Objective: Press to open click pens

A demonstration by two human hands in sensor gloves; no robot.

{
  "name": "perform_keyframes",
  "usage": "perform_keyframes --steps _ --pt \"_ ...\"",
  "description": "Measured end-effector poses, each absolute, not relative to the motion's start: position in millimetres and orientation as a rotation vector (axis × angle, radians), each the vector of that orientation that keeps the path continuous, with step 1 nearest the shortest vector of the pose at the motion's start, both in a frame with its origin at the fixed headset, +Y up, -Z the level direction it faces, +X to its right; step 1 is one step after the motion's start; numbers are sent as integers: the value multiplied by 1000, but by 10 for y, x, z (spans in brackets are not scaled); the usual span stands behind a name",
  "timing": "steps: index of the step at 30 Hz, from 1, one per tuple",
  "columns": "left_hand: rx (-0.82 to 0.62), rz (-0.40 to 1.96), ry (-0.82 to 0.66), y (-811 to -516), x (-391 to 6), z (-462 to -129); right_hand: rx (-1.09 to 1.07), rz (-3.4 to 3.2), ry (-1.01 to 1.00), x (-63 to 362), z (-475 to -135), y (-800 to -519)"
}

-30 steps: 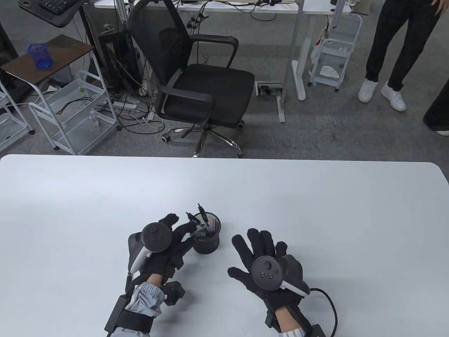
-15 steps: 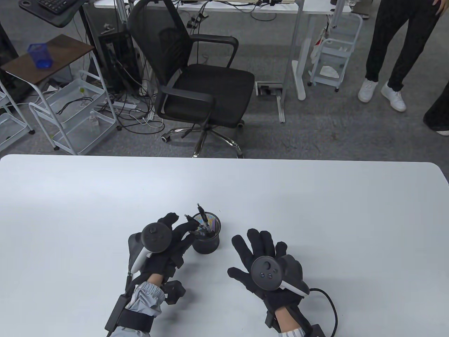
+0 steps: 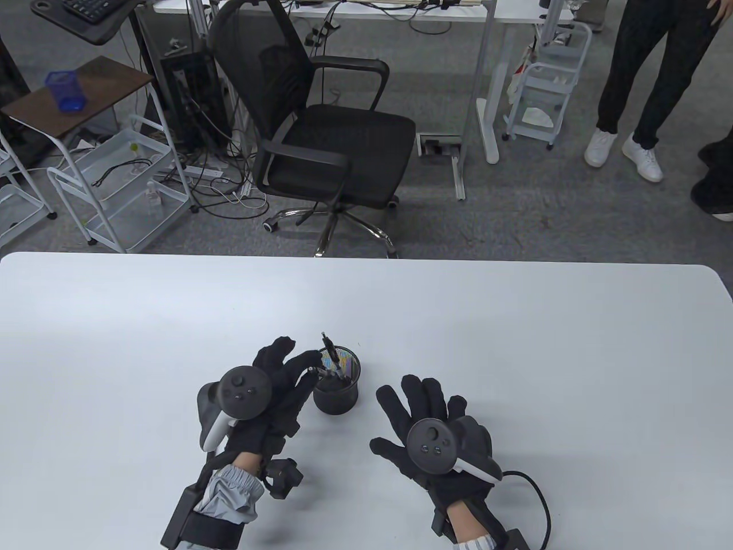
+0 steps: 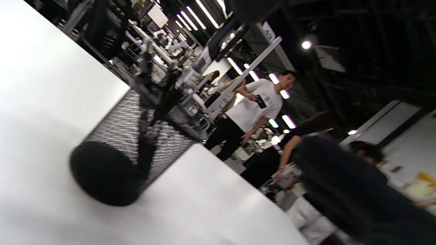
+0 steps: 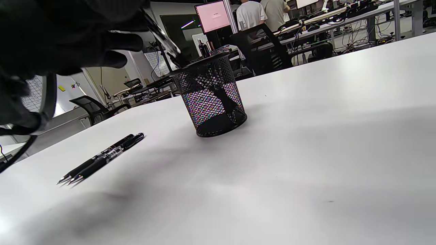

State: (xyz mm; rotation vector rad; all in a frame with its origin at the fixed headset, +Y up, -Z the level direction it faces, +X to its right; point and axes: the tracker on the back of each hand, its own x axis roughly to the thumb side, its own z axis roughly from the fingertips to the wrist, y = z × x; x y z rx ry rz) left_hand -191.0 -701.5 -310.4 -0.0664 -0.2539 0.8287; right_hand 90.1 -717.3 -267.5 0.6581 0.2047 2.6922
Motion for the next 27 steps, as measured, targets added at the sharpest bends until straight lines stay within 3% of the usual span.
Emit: perform_keyframes --steps 9,14,20,27 --pt "88 1122 -365 -6628 -2146 -2634 653 2697 210 898 -2679 -7182" --pt "53 1461 -447 -6770 -2372 -2549 655 2703 215 888 -2679 -7188" --pt "-19 1773 -402 -7116 -2582 -2638 655 2713 239 859 -2694 -7220" --pt "-30 1804 -310 -7245 -2650 -2700 645 2714 237 873 -2691 -7225"
